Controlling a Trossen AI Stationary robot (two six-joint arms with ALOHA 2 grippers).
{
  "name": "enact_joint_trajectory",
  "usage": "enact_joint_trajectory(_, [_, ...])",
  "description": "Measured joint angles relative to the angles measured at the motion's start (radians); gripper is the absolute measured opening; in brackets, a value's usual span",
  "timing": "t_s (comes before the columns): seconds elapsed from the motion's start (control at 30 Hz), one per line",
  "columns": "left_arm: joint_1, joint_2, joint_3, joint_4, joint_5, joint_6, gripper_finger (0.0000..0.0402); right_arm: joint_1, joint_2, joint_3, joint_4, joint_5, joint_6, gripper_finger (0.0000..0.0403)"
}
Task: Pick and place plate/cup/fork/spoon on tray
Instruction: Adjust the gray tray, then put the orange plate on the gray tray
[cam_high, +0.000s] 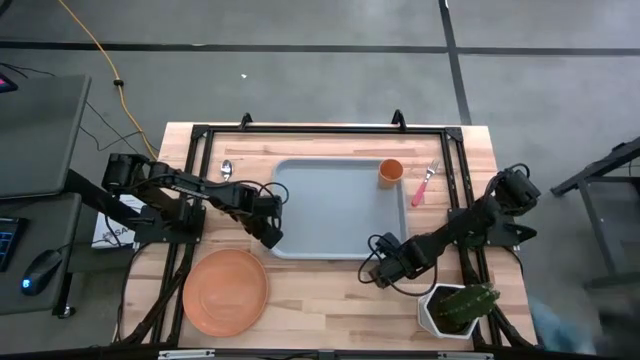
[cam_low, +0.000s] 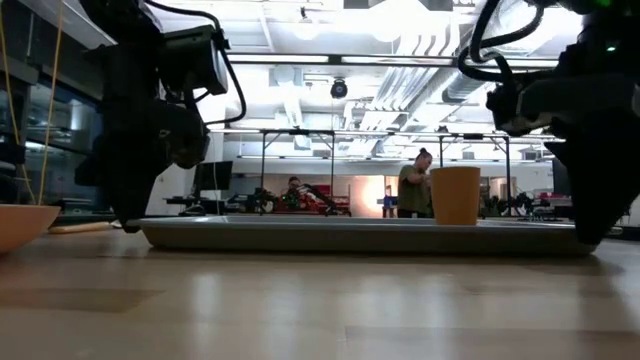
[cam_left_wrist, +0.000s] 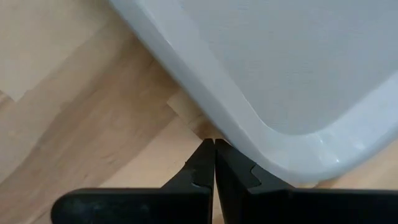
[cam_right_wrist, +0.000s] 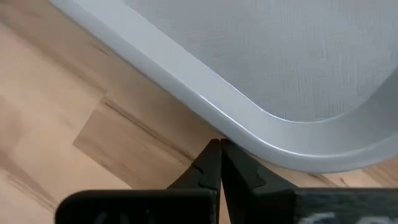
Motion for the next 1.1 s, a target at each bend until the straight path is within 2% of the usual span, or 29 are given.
enact_joint_trajectory(0.2, [0.017, -0.043, -0.001, -0.022, 0.137, 0.126, 0.0000, 0.015, -0.067, 0.000, 0.003, -0.016, -0.059, 0.0000])
enact_joint_trajectory(0.3, [0.016, -0.113, -0.001, -0.074, 0.162, 0.127, 0.0000, 0.040, -0.128, 0.000, -0.001, -0.009, -0.063, 0.0000])
enact_joint_trajectory(0.4, [0.003, -0.212, -0.001, -0.087, 0.185, 0.103, 0.0000, 0.063, -0.200, 0.000, 0.009, 0.047, -0.064, 0.0000])
enact_joint_trajectory(0.47, [-0.022, -0.303, -0.002, -0.042, 0.166, 0.086, 0.0000, 0.071, -0.255, 0.000, 0.040, 0.105, -0.076, 0.0000])
enact_joint_trajectory(0.6, [-0.106, -0.471, -0.002, 0.085, 0.016, 0.087, 0.0000, 0.054, -0.358, 0.000, 0.139, 0.246, -0.116, 0.0000])
enact_joint_trajectory(0.73, [-0.158, -0.591, 0.000, 0.129, -0.050, 0.217, 0.0000, 0.019, -0.433, 0.000, 0.195, 0.369, -0.170, 0.0000])
enact_joint_trajectory(0.9, [-0.176, -0.670, 0.000, 0.125, -0.054, 0.358, 0.0013, -0.034, -0.494, 0.000, 0.229, 0.405, -0.223, 0.0000])
enact_joint_trajectory(1.1, [-0.175, -0.697, 0.000, 0.133, -0.055, 0.466, 0.0077, -0.083, -0.524, 0.000, 0.287, 0.402, -0.286, 0.0000])
